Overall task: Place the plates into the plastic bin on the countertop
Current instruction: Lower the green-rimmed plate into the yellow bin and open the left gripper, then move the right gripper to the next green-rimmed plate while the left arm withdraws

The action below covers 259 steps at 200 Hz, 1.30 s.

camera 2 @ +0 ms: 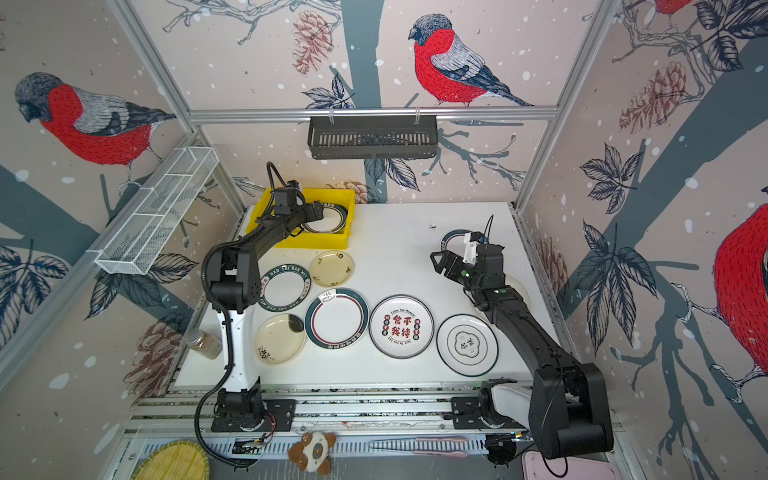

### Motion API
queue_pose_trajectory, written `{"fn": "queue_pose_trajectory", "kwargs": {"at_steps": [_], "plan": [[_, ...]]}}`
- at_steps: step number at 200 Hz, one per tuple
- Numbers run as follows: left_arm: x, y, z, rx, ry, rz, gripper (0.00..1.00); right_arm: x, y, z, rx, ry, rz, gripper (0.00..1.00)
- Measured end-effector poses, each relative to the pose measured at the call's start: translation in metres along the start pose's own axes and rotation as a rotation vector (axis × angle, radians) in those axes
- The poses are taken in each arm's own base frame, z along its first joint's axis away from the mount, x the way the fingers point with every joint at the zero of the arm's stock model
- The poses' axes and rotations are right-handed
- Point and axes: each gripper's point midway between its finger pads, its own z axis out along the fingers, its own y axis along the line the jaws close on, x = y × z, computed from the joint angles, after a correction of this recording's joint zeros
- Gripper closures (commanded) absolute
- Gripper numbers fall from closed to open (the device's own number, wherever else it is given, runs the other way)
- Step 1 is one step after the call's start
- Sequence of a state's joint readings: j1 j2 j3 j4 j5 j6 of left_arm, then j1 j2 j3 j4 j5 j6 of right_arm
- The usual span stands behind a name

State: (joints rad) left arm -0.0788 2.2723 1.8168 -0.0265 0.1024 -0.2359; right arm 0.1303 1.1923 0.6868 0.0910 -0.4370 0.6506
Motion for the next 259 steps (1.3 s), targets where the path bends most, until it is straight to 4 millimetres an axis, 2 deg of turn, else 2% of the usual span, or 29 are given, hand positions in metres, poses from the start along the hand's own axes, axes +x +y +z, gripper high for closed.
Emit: {"fn": "queue_pose_trajectory", "kwargs": {"at_steps": [53, 93, 106, 137, 176, 194, 230, 245, 259], "plan": [[0.014, -0.002, 0.003, -0.006, 0.044, 0.008, 0.03, 0.001, 0.001, -0.002, 0.002, 0.003, -0.017, 0.11], [0.014, -0.025, -0.018, 0.031, 0.026, 0.027, 0.03, -0.001, -0.004, -0.007, 0.045, -0.005, -0.015, 0.12], [0.01, -0.034, -0.029, 0.051, 0.0, 0.034, 0.03, -0.005, -0.015, -0.01, 0.091, -0.014, 0.001, 0.12], [0.013, -0.045, -0.059, 0.08, -0.042, 0.029, 0.03, -0.012, -0.059, -0.023, 0.216, -0.03, 0.086, 0.12], [0.031, -0.053, -0.103, 0.127, -0.091, -0.031, 0.03, -0.013, -0.074, -0.039, 0.254, -0.038, 0.112, 0.12], [0.037, -0.063, -0.12, 0.164, -0.106, -0.043, 0.03, -0.016, -0.09, -0.046, 0.276, -0.054, 0.148, 0.12], [0.029, -0.087, -0.157, 0.244, -0.156, -0.043, 0.03, -0.02, -0.151, -0.07, 0.321, -0.113, 0.31, 0.18], [0.03, -0.094, -0.172, 0.263, -0.17, -0.036, 0.03, -0.017, -0.154, -0.071, 0.284, -0.114, 0.35, 0.18], [0.033, -0.101, -0.184, 0.281, -0.179, -0.027, 0.03, -0.023, -0.149, -0.071, 0.252, -0.121, 0.337, 0.18]]}}
